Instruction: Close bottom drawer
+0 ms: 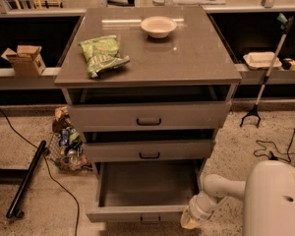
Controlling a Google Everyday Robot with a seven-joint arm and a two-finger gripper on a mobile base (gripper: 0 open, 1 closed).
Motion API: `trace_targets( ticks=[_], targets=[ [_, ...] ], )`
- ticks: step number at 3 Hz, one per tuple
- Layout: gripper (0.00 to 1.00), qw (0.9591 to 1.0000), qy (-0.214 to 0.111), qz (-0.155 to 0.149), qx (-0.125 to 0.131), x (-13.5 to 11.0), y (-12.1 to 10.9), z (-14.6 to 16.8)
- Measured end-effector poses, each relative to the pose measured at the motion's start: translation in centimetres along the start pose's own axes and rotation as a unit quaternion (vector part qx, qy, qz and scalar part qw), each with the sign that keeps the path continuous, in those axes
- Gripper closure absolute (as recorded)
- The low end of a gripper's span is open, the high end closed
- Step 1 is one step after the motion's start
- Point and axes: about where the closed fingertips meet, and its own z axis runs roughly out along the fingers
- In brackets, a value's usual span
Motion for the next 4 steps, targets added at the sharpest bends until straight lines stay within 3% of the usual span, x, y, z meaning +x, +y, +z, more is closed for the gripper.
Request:
trace_targets(
  ticks=[3, 4],
  targets=[
    [1.00, 0.9970, -0.030, -0.051, 0.049, 3.0, -2.8, 1.2],
    [0.86, 0.9970, -0.030, -0.052, 0.049, 3.0, -2.8, 1.2]
  ],
)
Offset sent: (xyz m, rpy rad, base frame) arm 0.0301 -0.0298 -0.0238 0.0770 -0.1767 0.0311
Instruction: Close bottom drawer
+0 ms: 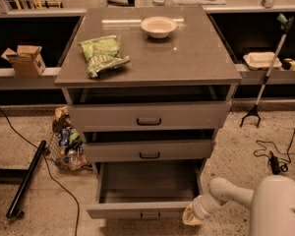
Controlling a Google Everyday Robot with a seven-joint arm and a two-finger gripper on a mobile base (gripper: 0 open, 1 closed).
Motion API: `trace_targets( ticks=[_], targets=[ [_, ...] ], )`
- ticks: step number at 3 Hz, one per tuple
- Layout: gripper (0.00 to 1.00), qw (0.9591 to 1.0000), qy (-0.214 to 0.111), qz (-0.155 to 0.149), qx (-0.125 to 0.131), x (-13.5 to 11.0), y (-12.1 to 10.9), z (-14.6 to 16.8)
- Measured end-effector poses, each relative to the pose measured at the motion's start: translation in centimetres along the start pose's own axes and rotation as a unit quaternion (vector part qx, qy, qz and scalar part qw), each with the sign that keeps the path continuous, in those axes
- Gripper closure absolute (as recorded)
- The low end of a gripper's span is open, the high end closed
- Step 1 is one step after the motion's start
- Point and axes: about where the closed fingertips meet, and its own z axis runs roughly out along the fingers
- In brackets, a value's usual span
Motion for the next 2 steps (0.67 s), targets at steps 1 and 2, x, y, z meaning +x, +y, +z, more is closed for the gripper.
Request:
trace_targets(
  ticks=[1, 2],
  targets=[
    [0.63, 1.0000, 0.000, 0.000, 0.000, 0.00, 0.00, 0.00],
    [0.39, 1.0000, 0.000, 0.000, 0.000, 0.00, 0.00, 0.01]
  ],
)
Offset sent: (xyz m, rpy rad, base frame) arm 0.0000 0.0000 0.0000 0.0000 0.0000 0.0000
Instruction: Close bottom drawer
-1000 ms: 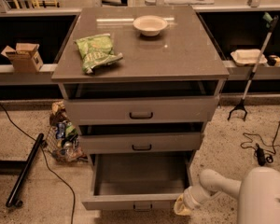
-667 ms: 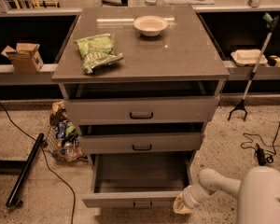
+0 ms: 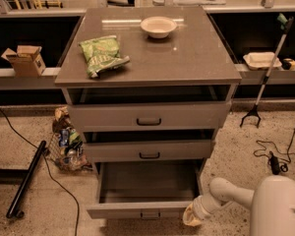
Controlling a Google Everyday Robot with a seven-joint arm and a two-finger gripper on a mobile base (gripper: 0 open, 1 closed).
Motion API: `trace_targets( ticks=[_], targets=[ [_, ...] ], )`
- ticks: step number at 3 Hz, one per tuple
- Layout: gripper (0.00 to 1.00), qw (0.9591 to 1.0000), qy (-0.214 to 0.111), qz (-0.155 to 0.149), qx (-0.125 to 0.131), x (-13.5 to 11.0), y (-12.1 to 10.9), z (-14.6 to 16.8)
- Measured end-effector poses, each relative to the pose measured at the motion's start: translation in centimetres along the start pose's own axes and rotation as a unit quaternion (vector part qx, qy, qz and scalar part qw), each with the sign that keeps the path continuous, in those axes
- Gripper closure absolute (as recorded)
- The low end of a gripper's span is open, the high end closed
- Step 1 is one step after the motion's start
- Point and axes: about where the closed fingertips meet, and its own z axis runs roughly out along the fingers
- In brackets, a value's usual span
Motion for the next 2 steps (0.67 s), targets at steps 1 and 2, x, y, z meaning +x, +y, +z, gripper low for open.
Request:
trace_targets(
  ticks=[1, 2],
  targets=[
    [0.16, 1.0000, 0.000, 0.000, 0.000, 0.00, 0.00, 0.00],
    [0.00, 1.0000, 0.000, 0.000, 0.000, 0.00, 0.01, 0.01]
  ],
)
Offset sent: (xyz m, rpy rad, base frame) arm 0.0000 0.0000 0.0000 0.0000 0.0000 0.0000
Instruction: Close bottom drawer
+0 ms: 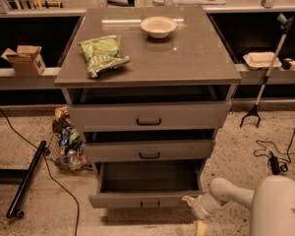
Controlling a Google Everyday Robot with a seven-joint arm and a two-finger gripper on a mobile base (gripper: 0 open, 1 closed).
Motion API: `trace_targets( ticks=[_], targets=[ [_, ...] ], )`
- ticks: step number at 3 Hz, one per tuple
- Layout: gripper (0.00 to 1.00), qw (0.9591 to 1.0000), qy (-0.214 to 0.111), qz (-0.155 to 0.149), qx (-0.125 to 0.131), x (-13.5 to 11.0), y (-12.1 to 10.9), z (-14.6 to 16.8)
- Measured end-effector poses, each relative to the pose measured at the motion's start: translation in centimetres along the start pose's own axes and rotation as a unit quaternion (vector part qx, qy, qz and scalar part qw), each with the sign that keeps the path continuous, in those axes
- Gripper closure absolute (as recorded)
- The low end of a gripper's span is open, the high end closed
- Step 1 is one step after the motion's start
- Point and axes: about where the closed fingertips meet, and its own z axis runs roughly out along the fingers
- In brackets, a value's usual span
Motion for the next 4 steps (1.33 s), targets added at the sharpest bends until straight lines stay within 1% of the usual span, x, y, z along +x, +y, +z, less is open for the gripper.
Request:
trace_targets(
  ticks=[1, 2, 3, 4],
  targets=[
    [0.02, 1.0000, -0.004, -0.001, 0.001, 0.3, -0.7, 0.5],
    [0.23, 0.9998, 0.005, -0.008, 0.015, 1.0, -3.0, 0.6],
    [0.47, 0.9989, 0.015, -0.016, 0.041, 1.3, -5.3, 0.2],
    [0.70, 0.9969, 0.023, -0.017, 0.073, 1.7, -7.4, -0.3]
  ],
)
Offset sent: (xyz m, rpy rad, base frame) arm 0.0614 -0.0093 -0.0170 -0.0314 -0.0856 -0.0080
